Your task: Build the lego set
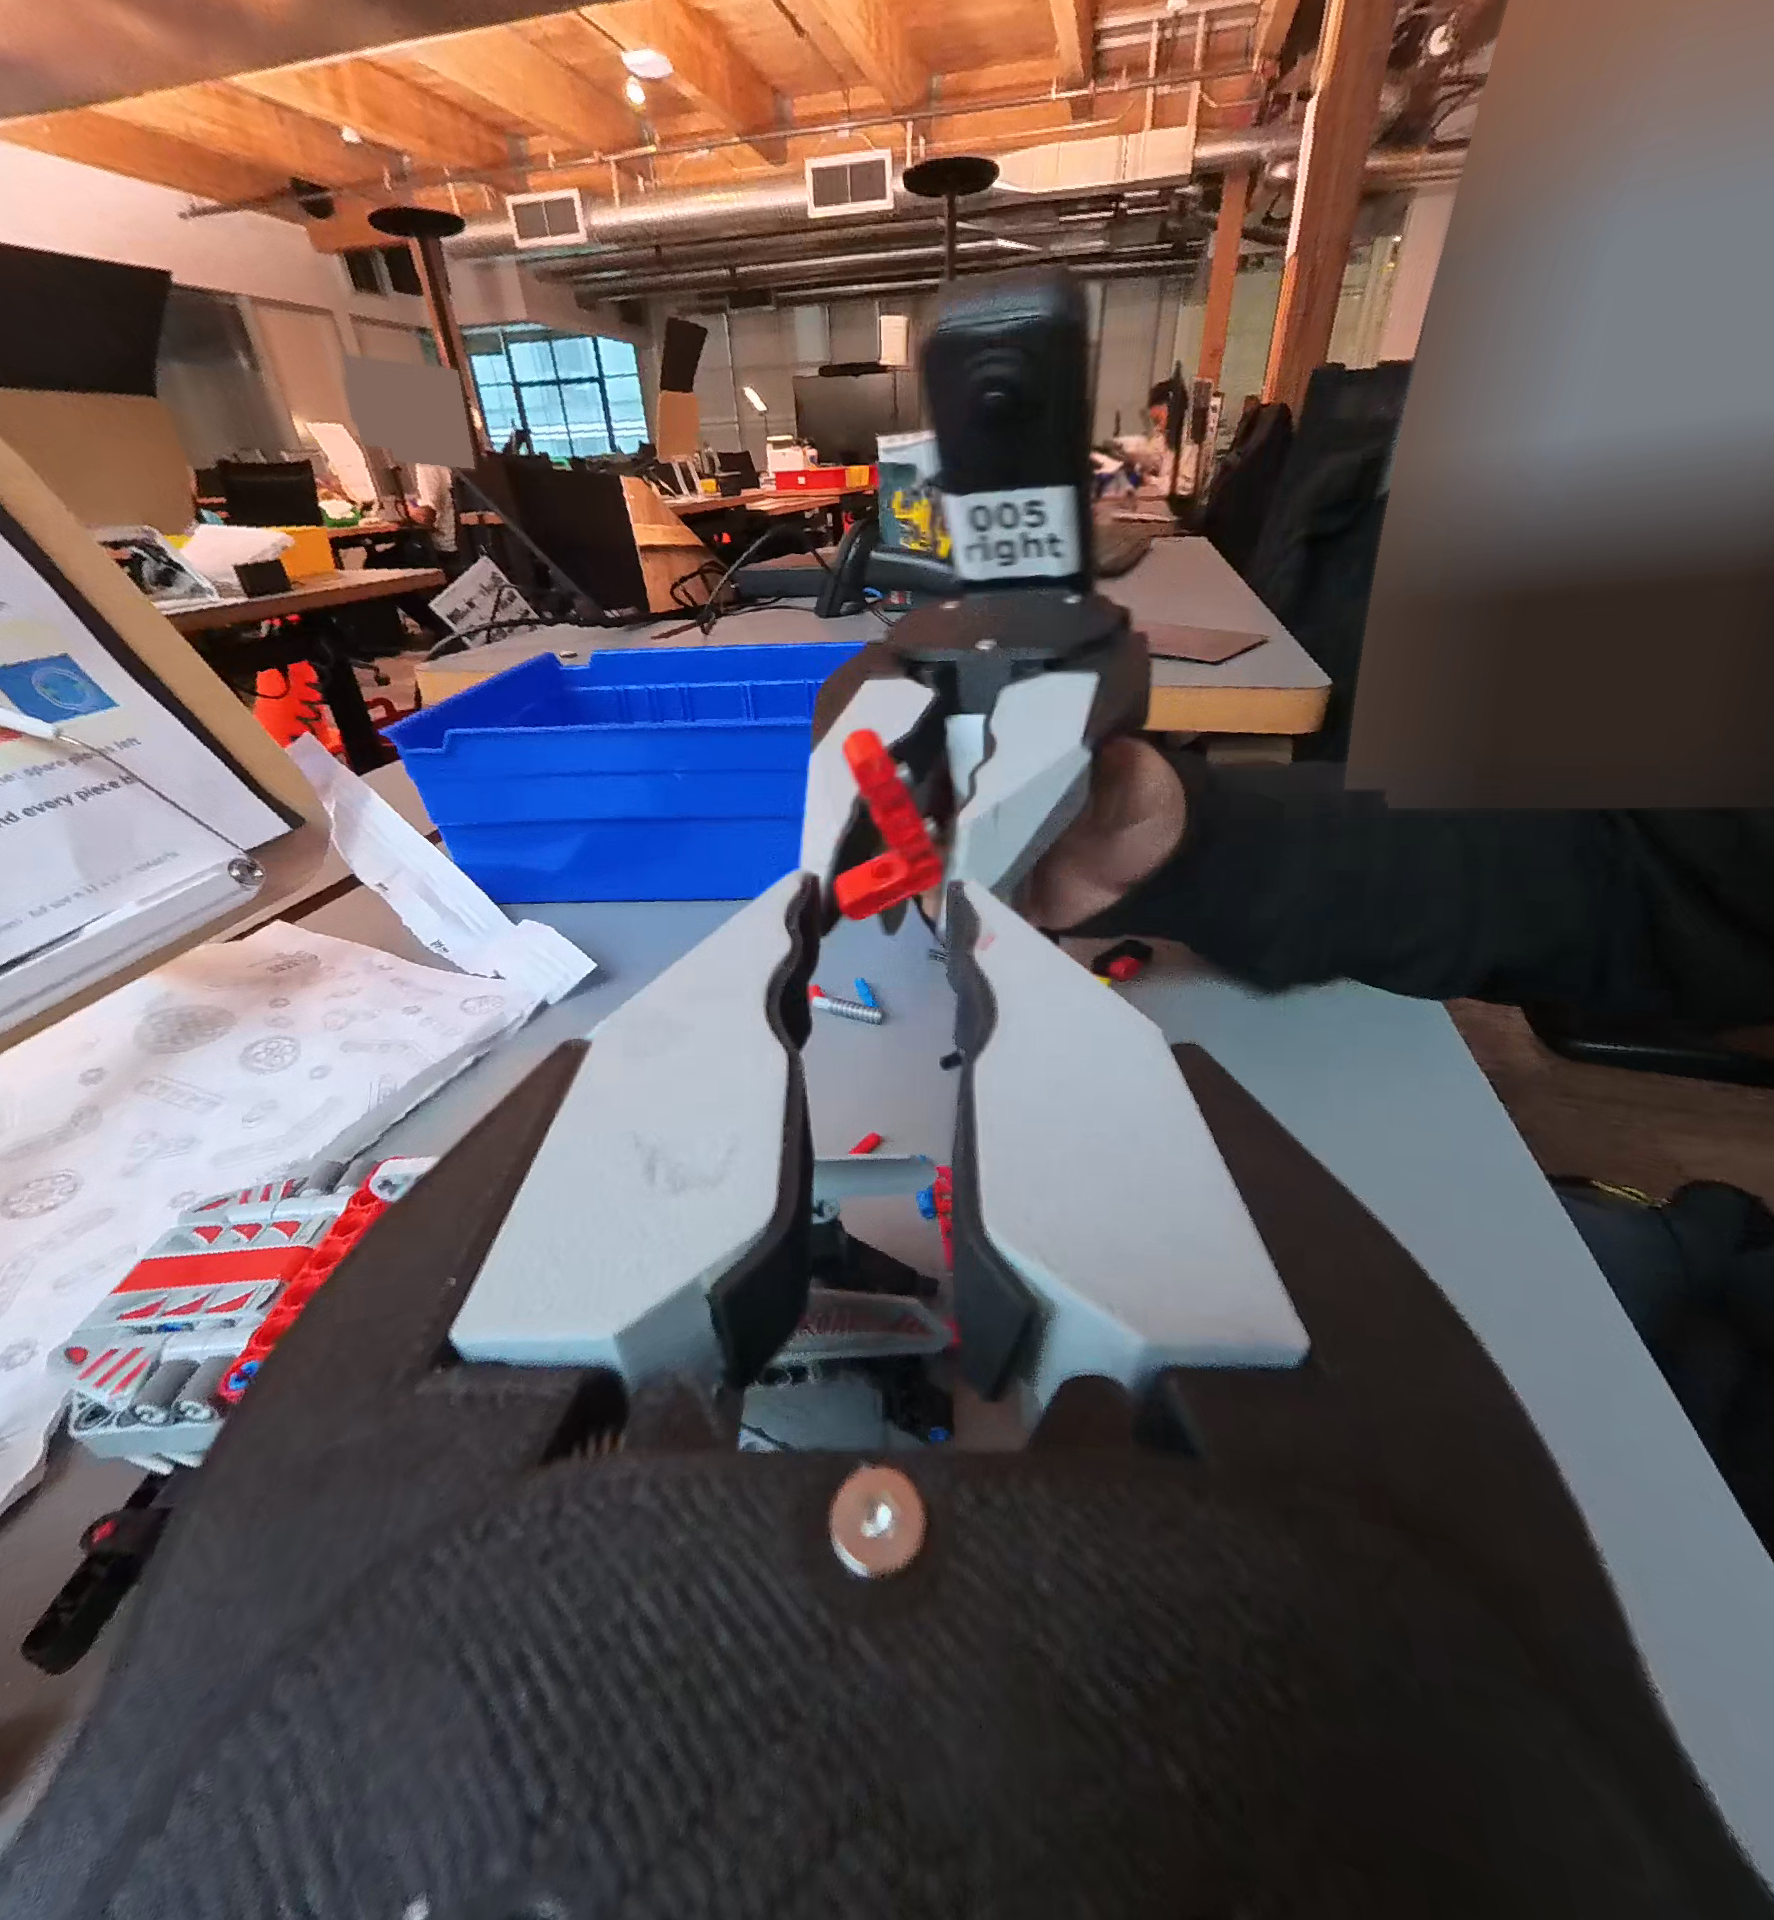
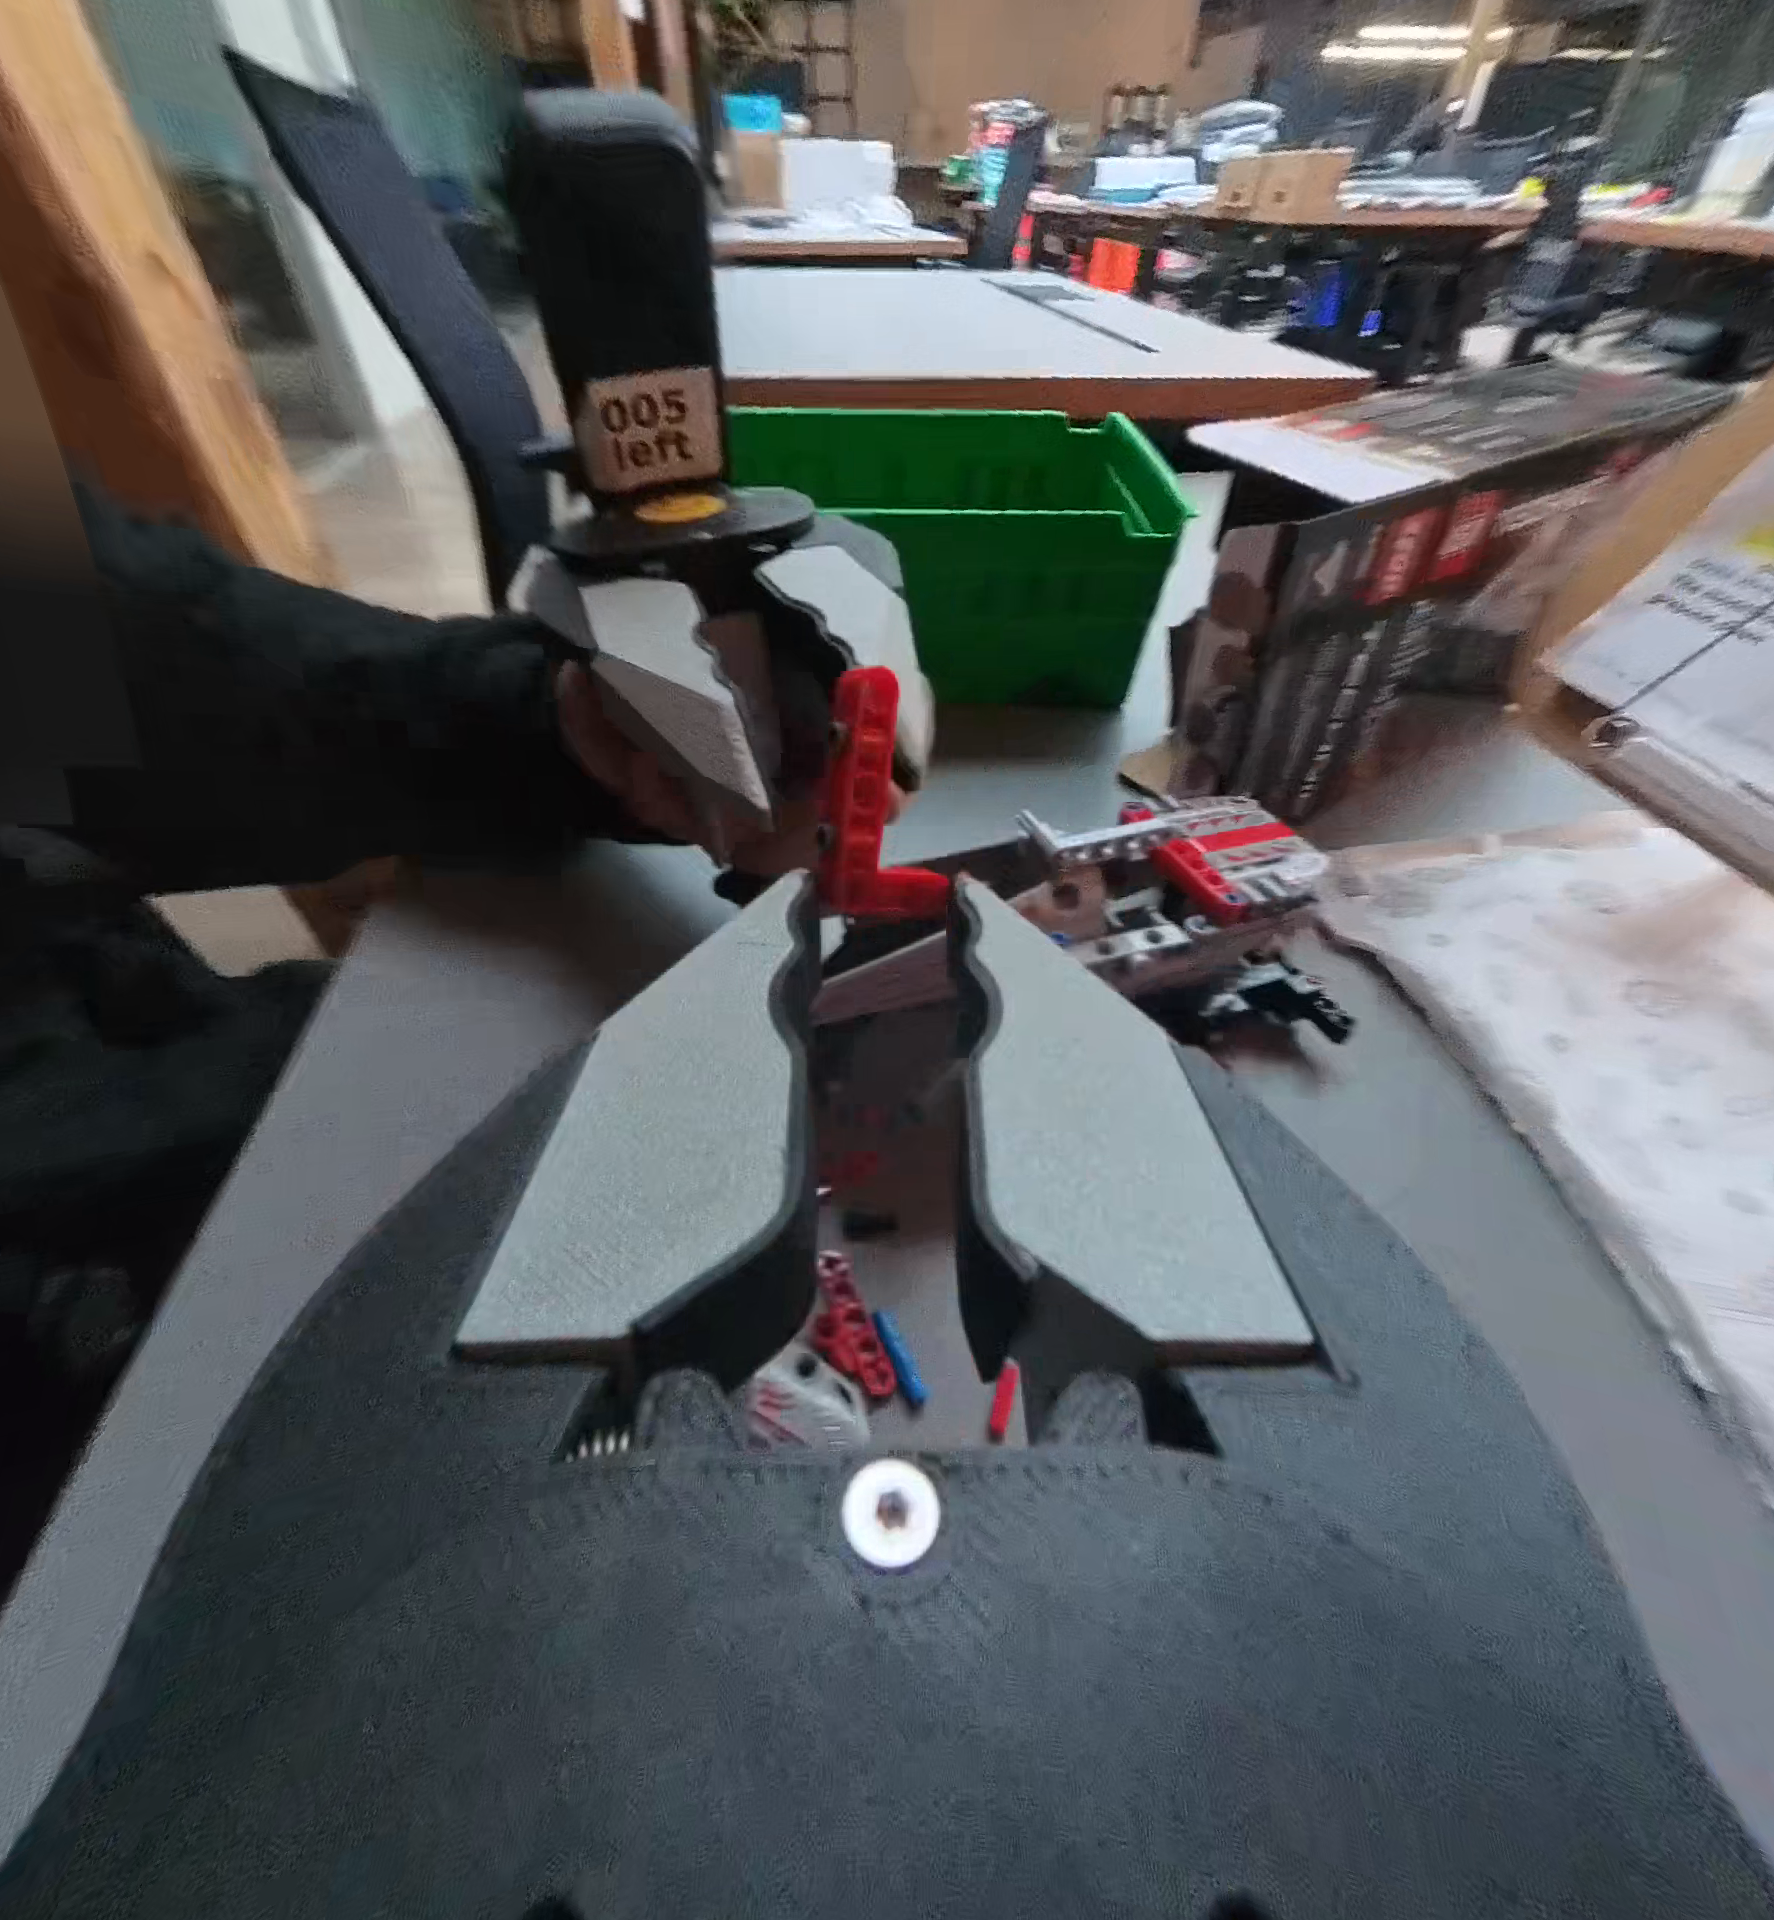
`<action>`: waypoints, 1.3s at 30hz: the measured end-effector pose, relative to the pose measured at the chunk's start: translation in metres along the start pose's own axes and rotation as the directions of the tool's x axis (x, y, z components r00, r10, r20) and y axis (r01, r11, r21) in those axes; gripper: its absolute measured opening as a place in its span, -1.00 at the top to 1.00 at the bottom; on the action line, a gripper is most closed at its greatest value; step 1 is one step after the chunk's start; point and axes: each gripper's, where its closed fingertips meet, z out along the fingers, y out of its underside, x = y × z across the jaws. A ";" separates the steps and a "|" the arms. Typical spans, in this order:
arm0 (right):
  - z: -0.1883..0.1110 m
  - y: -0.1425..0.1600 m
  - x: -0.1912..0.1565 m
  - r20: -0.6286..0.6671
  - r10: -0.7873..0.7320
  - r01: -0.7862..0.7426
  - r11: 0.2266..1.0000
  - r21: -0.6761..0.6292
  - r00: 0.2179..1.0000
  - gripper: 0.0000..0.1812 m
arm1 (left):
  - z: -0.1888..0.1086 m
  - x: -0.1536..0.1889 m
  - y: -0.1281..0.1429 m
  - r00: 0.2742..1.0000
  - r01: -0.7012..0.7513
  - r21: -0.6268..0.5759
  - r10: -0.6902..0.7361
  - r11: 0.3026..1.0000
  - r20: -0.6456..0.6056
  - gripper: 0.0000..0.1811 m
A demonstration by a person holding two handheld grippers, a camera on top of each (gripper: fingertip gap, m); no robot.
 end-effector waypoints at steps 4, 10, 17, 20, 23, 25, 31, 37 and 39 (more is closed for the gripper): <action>-0.010 -0.012 -0.019 0.296 0.247 -0.275 0.960 0.058 0.923 0.77 | -0.001 0.007 -0.005 0.998 0.038 0.027 -0.036 0.999 -0.057 0.76; -0.013 -0.011 -0.043 0.561 0.475 -0.525 0.847 -0.083 0.677 0.78 | -0.004 0.014 -0.015 0.980 0.145 0.077 -0.133 0.986 -0.145 0.75; -0.003 -0.001 -0.062 0.623 0.568 -0.569 0.790 -0.228 0.538 0.77 | -0.006 0.037 -0.012 0.903 0.282 0.003 -0.265 0.959 -0.339 0.77; -0.004 0.005 -0.063 0.615 0.592 -0.575 0.775 -0.261 0.520 0.77 | -0.003 0.046 -0.006 0.891 0.270 -0.040 -0.265 0.962 -0.369 0.80; -0.005 0.004 -0.065 0.622 0.592 -0.572 0.775 -0.266 0.512 0.77 | -0.005 0.049 -0.006 0.909 0.206 -0.024 -0.200 0.978 -0.367 0.94; -0.005 0.004 -0.065 0.618 0.592 -0.569 0.777 -0.269 0.517 0.77 | -0.005 0.050 -0.006 0.913 0.192 -0.023 -0.187 0.981 -0.364 0.93; -0.002 0.012 -0.064 0.597 0.617 -0.572 0.764 -0.300 0.512 0.77 | -0.005 0.047 -0.009 0.914 0.213 -0.006 -0.202 0.977 -0.352 0.92; -0.001 0.010 -0.060 0.590 0.602 -0.570 0.776 -0.272 0.538 0.77 | -0.005 0.045 -0.009 0.917 0.210 -0.005 -0.199 0.978 -0.345 0.93; -0.002 0.009 -0.058 0.594 0.603 -0.578 0.772 -0.264 0.533 0.77 | -0.005 0.044 -0.008 0.918 0.215 -0.007 -0.205 0.977 -0.339 0.93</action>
